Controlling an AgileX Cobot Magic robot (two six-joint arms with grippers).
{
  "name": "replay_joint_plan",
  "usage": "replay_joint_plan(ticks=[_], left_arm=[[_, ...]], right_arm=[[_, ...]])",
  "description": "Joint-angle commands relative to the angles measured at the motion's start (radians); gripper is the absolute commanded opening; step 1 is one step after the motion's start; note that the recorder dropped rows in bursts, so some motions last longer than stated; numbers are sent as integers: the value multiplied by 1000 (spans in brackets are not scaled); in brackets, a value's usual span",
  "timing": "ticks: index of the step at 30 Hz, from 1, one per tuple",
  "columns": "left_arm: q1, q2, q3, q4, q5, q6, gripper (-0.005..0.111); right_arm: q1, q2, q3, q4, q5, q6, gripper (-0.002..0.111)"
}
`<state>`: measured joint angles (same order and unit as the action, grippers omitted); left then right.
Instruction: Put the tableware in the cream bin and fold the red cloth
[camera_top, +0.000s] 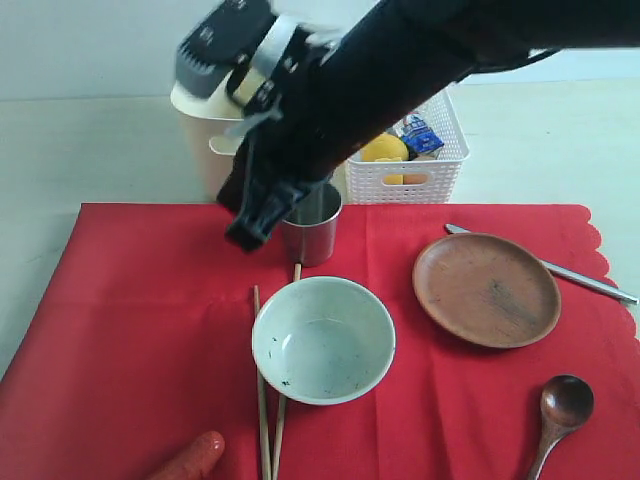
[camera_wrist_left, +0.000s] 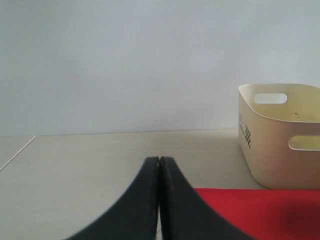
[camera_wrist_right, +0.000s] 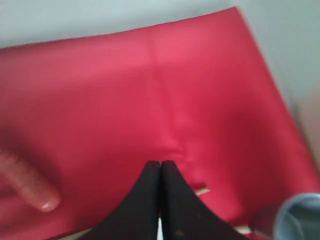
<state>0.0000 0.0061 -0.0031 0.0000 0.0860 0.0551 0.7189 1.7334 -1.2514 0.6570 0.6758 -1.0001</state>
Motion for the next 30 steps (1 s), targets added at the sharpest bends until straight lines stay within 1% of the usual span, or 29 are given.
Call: replay_joint_plan(ticks=[1,4,6,7,8,9,11,12,17,23,28,30], left_arm=[[1,-6,3,-14,2,1,3],[1,-6,3,-14,2,1,3],[1,-6,3,-14,2,1,3],[1,-6,3,-14,2,1,3],[1,-6,3,-14,2,1,3],[1,-6,3,-14,2,1,3],[1,-6,3,-14,2,1,3],[1,-6,3,-14,2,1,3],[1,-6,3,-14,2,1,3],[1,-6,3,-14,2,1,3],[1,-6,3,-14,2,1,3],[1,-6,3,-14,2,1,3]], right_arm=[[145,55,38,-14,18,-193,0],[201,98,41,-31,28,-196,1],[248,133,41,-67,26,-196,9],[276,150,41,-98,26,-196,17],[288,160,41,-109,26,-196,23],[310,174,41,-118,26,-196,35],[340,191,41,-118,26,-209,49],[345,197,41,-118,28,-211,51],[375,233,37,-118,29,-211,53],[375,277,37,-116,24,-236,53],[375,314,37,-187,-36,-228,52],[375,319,37,-216,-35,-228,50]])
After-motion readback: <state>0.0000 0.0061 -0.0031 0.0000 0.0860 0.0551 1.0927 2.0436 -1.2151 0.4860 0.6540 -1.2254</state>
